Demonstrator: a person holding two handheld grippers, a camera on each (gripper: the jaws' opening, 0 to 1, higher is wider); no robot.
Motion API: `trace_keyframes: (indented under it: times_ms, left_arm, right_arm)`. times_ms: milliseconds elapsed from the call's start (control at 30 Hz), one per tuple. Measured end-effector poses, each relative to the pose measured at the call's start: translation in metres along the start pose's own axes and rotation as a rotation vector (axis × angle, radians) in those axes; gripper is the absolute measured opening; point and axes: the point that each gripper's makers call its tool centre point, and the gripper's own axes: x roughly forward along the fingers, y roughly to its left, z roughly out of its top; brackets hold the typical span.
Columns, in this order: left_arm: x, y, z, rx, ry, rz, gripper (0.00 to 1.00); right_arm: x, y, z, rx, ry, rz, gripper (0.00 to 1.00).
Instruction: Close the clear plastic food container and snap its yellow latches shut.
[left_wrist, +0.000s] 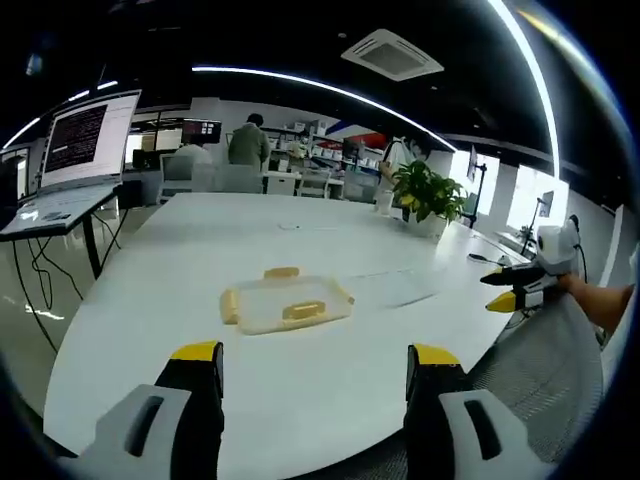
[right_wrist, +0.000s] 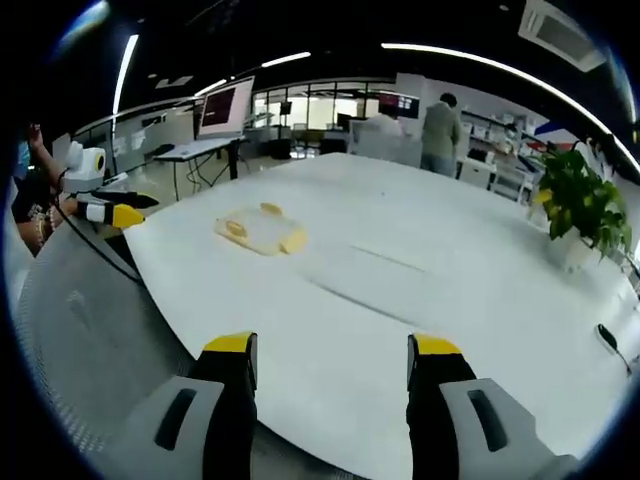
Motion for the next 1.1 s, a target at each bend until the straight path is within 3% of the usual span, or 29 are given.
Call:
trace_keyframes:
  times_ms: [600,733,1100]
  left_arm:
    - [0.0009,-0.0022,-0.0037,0.004,0.020,-0.011,0.70]
    - [0.0003,-0.0020,-0.0031,0.000,0.013,-0.011,0.70]
    - [-0.0003,-0.0039,-0.0027,-0.018,0.010,-0.010,0.70]
  right_arm:
    - [-0.0018,-0.0049,0.0023,0.028,-0.026,-0.017,0.56]
    - [-0.0019,-0.0058,0.0004,0.003,-0.009,-0.034,0.57]
    - [-0.0021,-0.0034,0.0030,0.010,-0.029,-0.007,0.55]
